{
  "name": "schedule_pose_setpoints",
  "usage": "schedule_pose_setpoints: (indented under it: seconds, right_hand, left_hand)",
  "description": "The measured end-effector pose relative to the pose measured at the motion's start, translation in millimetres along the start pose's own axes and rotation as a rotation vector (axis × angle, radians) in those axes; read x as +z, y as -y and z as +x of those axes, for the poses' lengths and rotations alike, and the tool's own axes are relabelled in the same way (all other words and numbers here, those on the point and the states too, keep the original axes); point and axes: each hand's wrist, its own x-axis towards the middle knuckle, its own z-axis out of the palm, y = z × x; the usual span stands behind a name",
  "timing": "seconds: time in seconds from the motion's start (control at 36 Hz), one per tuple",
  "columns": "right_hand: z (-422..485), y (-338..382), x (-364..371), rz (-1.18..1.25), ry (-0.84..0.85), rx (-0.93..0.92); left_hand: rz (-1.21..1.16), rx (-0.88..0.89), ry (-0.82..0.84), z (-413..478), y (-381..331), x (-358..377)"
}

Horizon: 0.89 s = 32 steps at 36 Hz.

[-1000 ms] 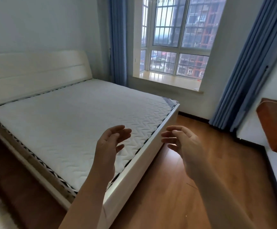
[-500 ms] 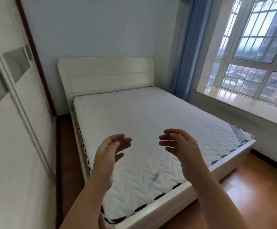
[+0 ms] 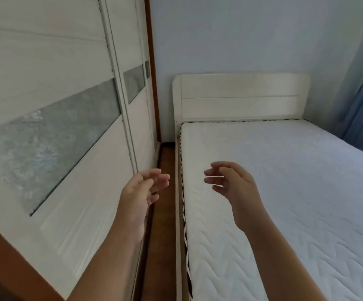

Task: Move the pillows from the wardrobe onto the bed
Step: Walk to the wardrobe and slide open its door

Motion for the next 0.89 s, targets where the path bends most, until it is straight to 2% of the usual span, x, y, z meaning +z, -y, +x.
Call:
schedule_pose_setpoints:
  seconds: [0.28,0.5,0.72,0.89]
  right_hand:
    - [70,-15,67,-0.023,-0.022,-0.013]
    - [98,-23,86,-0.041,-0.041,0.003]
    - [136,-30,104,-0.018,-0.037,-0.023]
    - [169,-40,133,0.007,-0.008,-0.027]
  left_hand:
    - [-0.004,0.073,0.021,90,-15,-20]
    - [-0.039,0.075,0.008,135,-14,-26]
    - [-0.038,0.098,-0.048,169,-5,-35]
    - [-0.078,0.050,-0.112,201,9,-34]
